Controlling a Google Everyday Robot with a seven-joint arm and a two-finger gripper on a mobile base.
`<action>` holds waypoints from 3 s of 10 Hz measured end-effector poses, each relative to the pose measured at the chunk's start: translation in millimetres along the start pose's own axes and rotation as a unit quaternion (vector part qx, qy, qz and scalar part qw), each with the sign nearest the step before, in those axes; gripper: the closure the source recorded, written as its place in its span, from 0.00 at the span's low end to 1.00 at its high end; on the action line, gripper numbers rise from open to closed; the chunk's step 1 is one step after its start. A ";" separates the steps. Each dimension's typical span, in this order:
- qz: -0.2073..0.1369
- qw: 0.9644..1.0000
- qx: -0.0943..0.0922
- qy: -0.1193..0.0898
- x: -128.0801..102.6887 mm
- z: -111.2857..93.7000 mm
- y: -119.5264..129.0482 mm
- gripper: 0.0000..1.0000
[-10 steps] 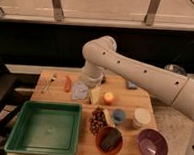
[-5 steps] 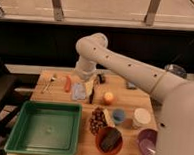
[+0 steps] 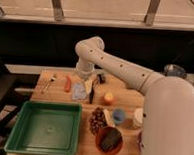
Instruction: Place towel in plastic cup
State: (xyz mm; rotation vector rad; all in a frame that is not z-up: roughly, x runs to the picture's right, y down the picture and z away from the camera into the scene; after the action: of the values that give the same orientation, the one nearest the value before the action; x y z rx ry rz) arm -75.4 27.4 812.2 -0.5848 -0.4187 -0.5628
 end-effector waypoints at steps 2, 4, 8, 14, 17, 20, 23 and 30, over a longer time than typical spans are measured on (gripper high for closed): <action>-0.002 1.000 -0.004 0.001 1.3 23.5 -5.8 0.20; -0.007 1.000 -0.016 0.004 1.6 46.6 -9.7 0.20; 0.009 1.000 -0.030 0.000 14.2 82.1 -8.3 0.20; 0.055 0.996 -0.027 -0.068 31.5 122.9 -5.5 0.20; 0.068 0.993 -0.030 -0.094 32.7 140.8 -1.2 0.20; 0.064 0.991 -0.030 -0.113 27.6 148.1 1.2 0.40; 0.053 0.992 -0.025 -0.110 20.2 141.8 -0.9 0.71; 0.042 0.997 0.002 -0.061 21.3 37.6 3.9 1.00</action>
State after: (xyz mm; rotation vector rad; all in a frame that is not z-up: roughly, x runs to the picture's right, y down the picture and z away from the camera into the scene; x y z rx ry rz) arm -64.5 45.4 850.2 -0.6309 -0.5077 -0.4482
